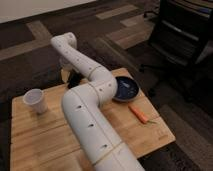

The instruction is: Push the eraser across the table

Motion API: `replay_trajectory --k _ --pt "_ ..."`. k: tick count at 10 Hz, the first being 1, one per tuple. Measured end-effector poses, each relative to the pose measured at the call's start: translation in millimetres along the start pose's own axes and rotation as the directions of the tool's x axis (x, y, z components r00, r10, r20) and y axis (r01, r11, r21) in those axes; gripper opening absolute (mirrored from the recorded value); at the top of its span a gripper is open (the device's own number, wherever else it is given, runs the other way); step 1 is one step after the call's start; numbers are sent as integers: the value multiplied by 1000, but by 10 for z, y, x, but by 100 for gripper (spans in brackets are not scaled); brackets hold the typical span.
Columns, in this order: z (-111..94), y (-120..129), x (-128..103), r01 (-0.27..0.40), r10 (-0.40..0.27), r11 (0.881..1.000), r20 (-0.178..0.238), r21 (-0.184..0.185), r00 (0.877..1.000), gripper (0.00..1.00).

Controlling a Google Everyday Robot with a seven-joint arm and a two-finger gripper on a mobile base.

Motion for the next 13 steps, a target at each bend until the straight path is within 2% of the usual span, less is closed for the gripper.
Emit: replay_trajectory --k 3,5,7,10,13 --pt "-39 169 161 -11 9 998 -38 -60 999 65" --pt "-107 343 196 2 -5 998 -47 -61 999 65" --pt "-125 525 340 -16 13 998 -60 -53 998 65" --pt "44 688 737 -122 114 989 -93 -80 989 65" --pt "185 871 850 -135 123 983 -100 -124 987 65"
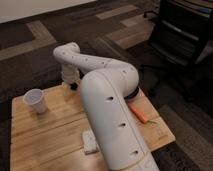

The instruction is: Push the eraser across the table

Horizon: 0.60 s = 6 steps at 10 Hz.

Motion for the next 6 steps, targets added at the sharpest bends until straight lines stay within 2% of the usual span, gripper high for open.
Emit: replay_trajectory --k 4,6 --pt "120 45 -135 61 -61 998 7 -18 998 65" --pt "138 -4 -251 94 -94 995 15 -13 995 65"
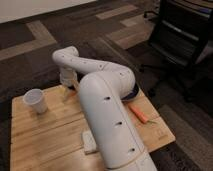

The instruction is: Push the eraser across the table

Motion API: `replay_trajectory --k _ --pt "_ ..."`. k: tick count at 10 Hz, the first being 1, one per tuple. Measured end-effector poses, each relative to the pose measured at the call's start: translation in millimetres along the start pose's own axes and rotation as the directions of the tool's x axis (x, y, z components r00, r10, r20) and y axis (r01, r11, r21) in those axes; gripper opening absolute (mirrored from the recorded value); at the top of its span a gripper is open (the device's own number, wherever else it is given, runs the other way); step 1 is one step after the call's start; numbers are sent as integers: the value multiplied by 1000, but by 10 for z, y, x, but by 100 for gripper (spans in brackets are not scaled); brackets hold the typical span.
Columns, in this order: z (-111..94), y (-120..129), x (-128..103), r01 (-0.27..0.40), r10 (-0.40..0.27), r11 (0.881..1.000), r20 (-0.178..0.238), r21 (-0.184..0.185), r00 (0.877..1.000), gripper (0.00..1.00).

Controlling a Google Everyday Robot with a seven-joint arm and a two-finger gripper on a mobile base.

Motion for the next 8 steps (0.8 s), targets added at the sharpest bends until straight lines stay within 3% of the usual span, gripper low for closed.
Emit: replay_trajectory --k 6,8 --pt "-225 -213 -467 91 -96 991 49 95 994 65" --pt "-238 -215 -461 92 -96 991 45 94 994 65"
